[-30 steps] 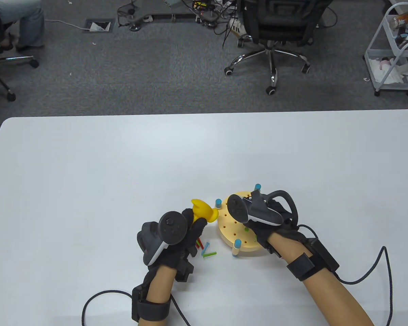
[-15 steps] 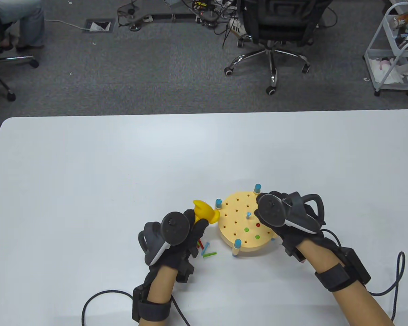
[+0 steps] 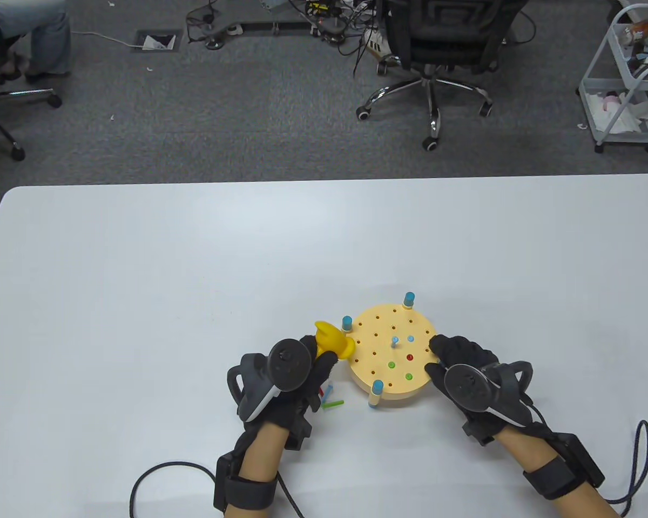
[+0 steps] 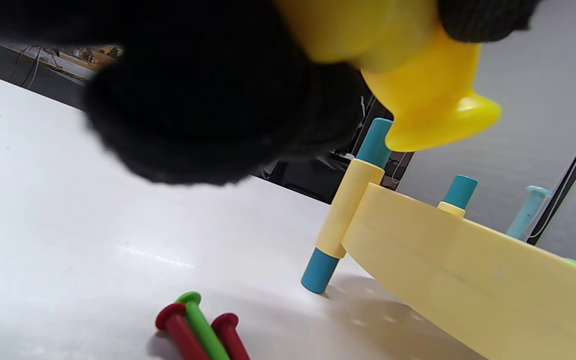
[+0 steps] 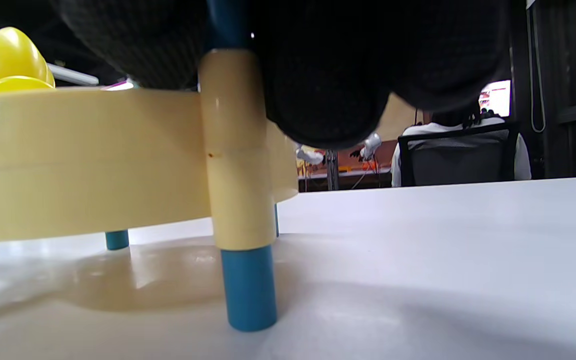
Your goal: Hammer toy nails into tap bench
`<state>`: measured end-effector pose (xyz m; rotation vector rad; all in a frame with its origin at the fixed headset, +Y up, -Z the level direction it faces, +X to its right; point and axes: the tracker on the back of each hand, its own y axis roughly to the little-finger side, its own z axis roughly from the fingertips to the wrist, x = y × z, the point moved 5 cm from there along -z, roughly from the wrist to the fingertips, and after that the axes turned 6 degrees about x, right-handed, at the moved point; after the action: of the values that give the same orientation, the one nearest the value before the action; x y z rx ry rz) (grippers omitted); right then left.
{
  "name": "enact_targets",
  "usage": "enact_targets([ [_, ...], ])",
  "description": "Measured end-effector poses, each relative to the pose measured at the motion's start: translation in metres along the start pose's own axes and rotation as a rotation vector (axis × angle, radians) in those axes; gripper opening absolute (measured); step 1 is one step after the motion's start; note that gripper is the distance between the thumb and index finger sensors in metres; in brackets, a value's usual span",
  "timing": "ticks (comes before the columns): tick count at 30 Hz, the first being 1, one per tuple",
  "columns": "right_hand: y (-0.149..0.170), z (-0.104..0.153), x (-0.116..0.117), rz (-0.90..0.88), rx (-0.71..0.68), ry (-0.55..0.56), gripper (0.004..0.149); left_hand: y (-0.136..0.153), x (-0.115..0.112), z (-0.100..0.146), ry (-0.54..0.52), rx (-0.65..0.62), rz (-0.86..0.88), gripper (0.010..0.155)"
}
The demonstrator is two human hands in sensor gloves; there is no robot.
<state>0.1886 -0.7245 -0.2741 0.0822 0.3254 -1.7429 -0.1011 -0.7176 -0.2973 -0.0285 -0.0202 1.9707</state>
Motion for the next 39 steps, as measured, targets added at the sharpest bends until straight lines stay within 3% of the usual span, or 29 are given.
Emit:
enact_targets([
  [6, 0.008, 0.002, 0.008, -0.087, 0.015, 0.003, 0.053, -0.031, -0.001, 0.004, -0.050, -0.101, -0.061, 0.064],
  [13, 0.011, 0.001, 0.013, -0.141, 0.027, -0.020, 0.051, -0.091, 0.011, -0.009, -0.090, -0.170, -0.221, 0.064],
  [17, 0.011, 0.001, 0.012, -0.149, 0.026, -0.026, 0.051, -0.117, 0.005, -0.012, -0.091, -0.205, -0.313, 0.064],
  [21, 0.011, 0.001, 0.013, -0.153, 0.026, -0.028, 0.051, -0.124, -0.009, -0.013, -0.090, -0.194, -0.484, 0.064],
  [23, 0.011, 0.001, 0.013, -0.155, 0.027, -0.031, 0.051, -0.127, -0.004, -0.013, -0.088, -0.208, -0.452, 0.064],
  [24, 0.011, 0.001, 0.013, -0.155, 0.027, -0.032, 0.051, -0.129, 0.001, -0.011, -0.113, -0.217, -0.453, 0.063],
  [27, 0.011, 0.001, 0.013, -0.157, 0.030, -0.035, 0.051, -0.137, 0.030, 0.003, -0.385, -0.269, -0.372, 0.063],
  [28, 0.012, 0.001, 0.013, -0.158, 0.032, -0.036, 0.051, -0.141, 0.023, 0.003, -0.377, -0.288, -0.402, 0.063],
  [29, 0.012, 0.001, 0.014, -0.159, 0.033, -0.037, 0.051, -0.143, 0.004, -0.004, -0.265, -0.295, -0.498, 0.063],
  [30, 0.012, 0.001, 0.014, -0.159, 0.036, -0.038, 0.051, -0.135, -0.023, -0.016, -0.044, -0.221, -0.761, 0.062],
  [31, 0.012, 0.001, 0.014, -0.158, 0.037, -0.038, 0.051, -0.139, -0.014, -0.008, -0.127, -0.225, -0.825, 0.062],
  [33, 0.012, 0.001, 0.014, -0.158, 0.037, -0.039, 0.051, -0.148, 0.006, 0.001, -0.357, -0.290, -0.671, 0.062],
  [35, 0.012, 0.001, 0.014, -0.159, 0.037, -0.040, 0.051, -0.148, 0.019, 0.008, -0.421, -0.306, -0.524, 0.063],
  [36, 0.012, 0.001, 0.014, -0.158, 0.039, -0.040, 0.051, -0.148, 0.011, 0.006, -0.392, -0.335, -0.502, 0.062],
  [37, 0.012, 0.001, 0.014, -0.158, 0.041, -0.041, 0.051, -0.143, -0.030, -0.013, -0.079, -0.326, -0.647, 0.062],
  [38, 0.012, 0.001, 0.014, -0.157, 0.042, -0.041, 0.051, -0.134, -0.020, -0.013, -0.069, -0.136, -0.877, 0.062],
  [39, 0.012, 0.001, 0.014, -0.156, 0.042, -0.041, 0.051, -0.139, -0.016, -0.014, -0.082, -0.248, -0.847, 0.062],
])
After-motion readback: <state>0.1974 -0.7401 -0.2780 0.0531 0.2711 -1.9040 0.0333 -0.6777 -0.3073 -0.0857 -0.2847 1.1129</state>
